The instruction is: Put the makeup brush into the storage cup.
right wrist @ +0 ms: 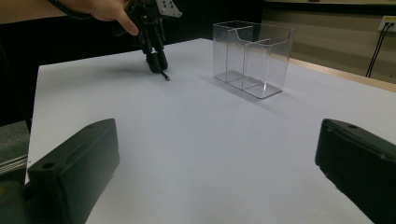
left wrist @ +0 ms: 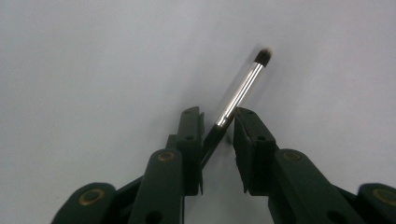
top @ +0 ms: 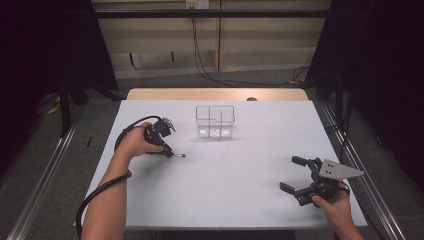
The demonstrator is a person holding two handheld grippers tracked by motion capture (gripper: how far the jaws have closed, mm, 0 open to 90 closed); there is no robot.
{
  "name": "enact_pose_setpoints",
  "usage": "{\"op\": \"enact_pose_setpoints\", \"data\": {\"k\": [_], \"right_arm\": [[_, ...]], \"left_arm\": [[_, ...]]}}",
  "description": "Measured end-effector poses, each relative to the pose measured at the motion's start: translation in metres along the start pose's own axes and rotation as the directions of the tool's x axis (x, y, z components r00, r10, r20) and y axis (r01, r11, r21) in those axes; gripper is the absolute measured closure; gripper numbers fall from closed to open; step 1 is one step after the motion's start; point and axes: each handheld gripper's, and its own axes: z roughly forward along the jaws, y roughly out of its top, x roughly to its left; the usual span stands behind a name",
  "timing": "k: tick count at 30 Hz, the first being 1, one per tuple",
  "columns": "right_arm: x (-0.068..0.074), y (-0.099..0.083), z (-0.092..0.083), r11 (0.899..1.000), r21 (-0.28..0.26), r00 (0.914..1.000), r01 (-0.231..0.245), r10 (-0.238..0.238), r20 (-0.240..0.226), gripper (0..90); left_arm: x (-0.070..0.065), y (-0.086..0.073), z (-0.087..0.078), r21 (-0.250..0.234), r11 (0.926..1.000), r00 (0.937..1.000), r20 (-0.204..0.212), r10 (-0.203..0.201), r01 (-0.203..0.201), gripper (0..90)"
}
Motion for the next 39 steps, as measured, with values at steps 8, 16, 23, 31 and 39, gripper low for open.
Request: {"op": "enact_pose_setpoints", "data": {"k": [8, 16, 23, 31, 39], "right_arm": [[0.001, 0.000, 0.000, 1.000, 0.001, 1.0000, 0.000, 0.000, -0.001, 0.0], [0.000, 0.000, 0.000, 1.000, 0.004, 1.0000, 0.001, -0.001, 0.002, 0.0], [0.000, 0.000, 0.000, 1.000, 0.000, 1.0000, 0.001, -0.001, 0.004, 0.0], [0.000, 0.000, 0.002, 1.000, 0.007, 1.0000, 0.003, -0.003, -0.001, 0.0], [0.000, -0.001, 0.001, 1.000, 0.006, 1.0000, 0.001, -0.001, 0.002, 0.0]], "left_arm": [[-0.004, -0.001, 0.000, 0.001, 0.9993, 0.9991, -0.019, 0.038, -0.038, 73.3], [-0.003, -0.007, -0.001, 0.008, 0.9954, 0.9949, 0.031, -0.096, 0.096, 83.9], [-0.005, -0.013, -0.002, -0.029, 0.9955, 0.9955, 0.030, -0.090, 0.091, 83.9], [-0.011, -0.007, -0.001, 0.008, 0.9997, 0.9998, 0.001, -0.022, 0.022, 82.7], [-0.015, -0.003, 0.000, 0.042, 0.9991, 0.9997, -0.023, -0.007, 0.008, 80.0]]}}
